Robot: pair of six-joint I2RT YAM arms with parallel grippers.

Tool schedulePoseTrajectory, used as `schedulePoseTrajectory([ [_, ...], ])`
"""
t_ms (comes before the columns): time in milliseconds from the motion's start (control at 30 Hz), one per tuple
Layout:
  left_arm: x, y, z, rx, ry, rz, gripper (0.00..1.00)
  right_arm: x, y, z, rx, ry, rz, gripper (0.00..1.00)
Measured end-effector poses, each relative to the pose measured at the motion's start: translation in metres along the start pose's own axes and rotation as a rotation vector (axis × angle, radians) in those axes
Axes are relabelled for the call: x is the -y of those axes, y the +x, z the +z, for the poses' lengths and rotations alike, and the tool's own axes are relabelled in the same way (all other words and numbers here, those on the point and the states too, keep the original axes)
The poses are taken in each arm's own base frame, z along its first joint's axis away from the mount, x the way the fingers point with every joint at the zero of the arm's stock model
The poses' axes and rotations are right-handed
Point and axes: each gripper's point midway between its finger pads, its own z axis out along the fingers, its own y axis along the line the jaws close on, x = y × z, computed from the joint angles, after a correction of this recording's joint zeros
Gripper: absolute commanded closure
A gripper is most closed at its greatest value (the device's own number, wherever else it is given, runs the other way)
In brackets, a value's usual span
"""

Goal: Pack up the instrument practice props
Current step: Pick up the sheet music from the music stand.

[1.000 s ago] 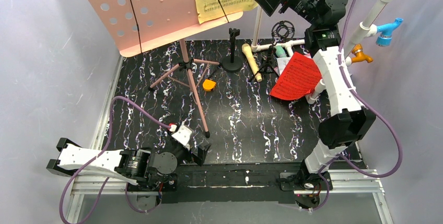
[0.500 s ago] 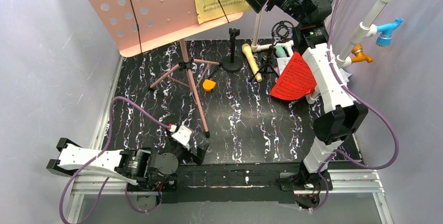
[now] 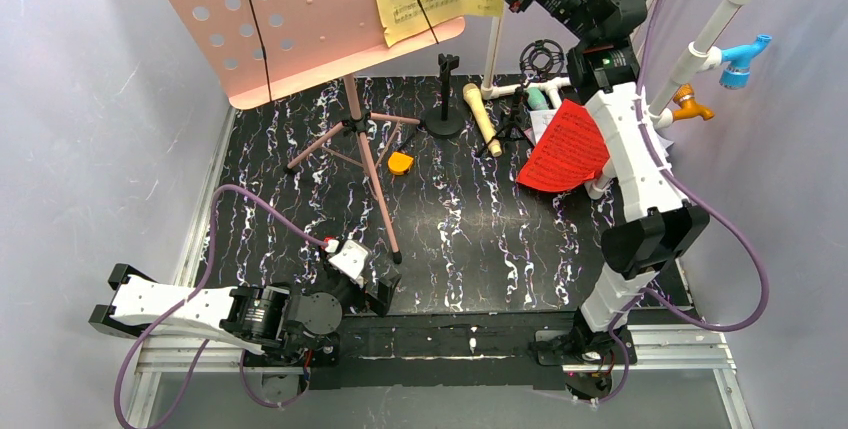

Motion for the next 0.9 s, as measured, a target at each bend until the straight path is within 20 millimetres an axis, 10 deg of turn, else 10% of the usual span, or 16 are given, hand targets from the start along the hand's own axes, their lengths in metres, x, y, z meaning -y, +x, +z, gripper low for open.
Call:
schedulePoseTrajectory([
  [567,0.001,0.001,0.001,-0.005,0.000,0.002,0.02,0.042,-0.103,-0.079,0.091,0.337,-0.259,0.99],
  [900,0.001,0.000,0.000,0.000,0.003,-0.010,0.02,0.035,-0.055,-0.139,-0.055,0.468,-0.264,0.99],
])
